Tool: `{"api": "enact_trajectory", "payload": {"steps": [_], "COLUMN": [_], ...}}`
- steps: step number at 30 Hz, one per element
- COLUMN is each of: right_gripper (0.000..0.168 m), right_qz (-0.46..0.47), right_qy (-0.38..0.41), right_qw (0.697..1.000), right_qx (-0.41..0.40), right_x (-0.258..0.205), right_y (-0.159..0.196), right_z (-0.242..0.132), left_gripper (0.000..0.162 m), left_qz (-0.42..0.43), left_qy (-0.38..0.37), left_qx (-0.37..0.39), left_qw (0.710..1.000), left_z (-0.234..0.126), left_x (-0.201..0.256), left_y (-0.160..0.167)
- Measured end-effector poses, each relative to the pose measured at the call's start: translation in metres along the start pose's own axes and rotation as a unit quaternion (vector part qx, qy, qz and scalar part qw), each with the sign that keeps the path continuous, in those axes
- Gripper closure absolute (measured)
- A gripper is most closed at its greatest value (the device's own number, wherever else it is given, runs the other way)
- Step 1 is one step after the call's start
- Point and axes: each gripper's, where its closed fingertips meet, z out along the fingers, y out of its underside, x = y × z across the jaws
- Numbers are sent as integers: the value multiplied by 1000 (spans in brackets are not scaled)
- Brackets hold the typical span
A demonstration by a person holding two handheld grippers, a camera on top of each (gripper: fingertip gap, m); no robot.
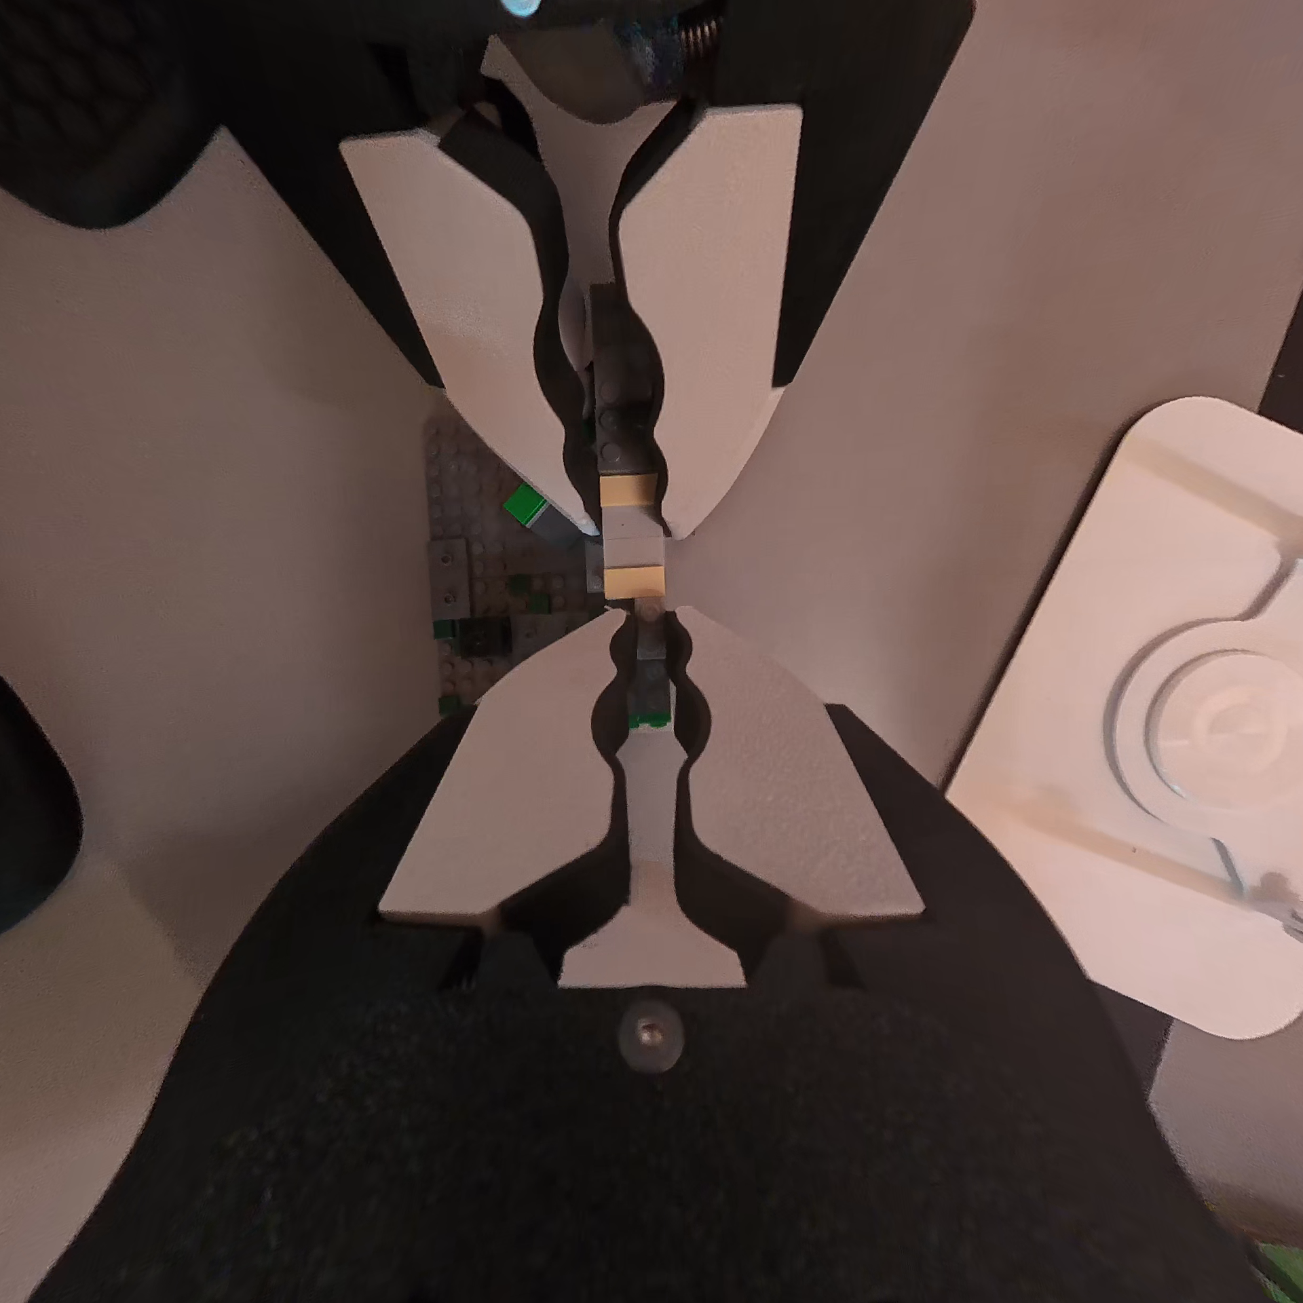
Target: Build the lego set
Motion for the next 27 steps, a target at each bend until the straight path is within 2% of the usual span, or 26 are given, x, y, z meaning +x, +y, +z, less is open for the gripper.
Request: {"api": "enact_trajectory", "payload": {"steps": [1, 2, 5, 8, 14, 17, 23, 27], "right_gripper": [157, 148, 137, 133, 124, 120, 123, 138], "right_qz": [7, 20, 68, 113, 133, 128, 105, 100], "right_qy": [2, 7, 52, 120, 180, 184, 176, 183], "right_qw": [1000, 998, 979, 950, 935, 938, 943, 946], "right_qx": [21, 53, 184, 265, 275, 264, 261, 247], "right_x": [-1, -1, 5, 9, -5, -2, 8, 5], "right_y": [-2, -6, -19, -10, 33, 41, 29, 24], "right_z": [-4, -10, -41, -63, -37, -13, 7, 14], "left_gripper": [144, 144, 145, 145, 144, 143, 149, 149], "left_qz": [1, 3, 6, 0, -21, -70, -166, -178], "left_qy": [0, 0, -6, -14, -53, -74, -89, -108], "left_qx": [2, 0, 12, 33, 76, 99, 122, 98], "left_qw": [1000, 1000, 1000, 999, 996, 990, 975, 973], "left_z": [-1, -1, -4, -13, -40, -48, -53, -44], "left_x": [0, 0, 0, -3, -2, 0, 13, 10], "left_y": [-1, -1, -4, -12, -17, -3, 33, 44]}}
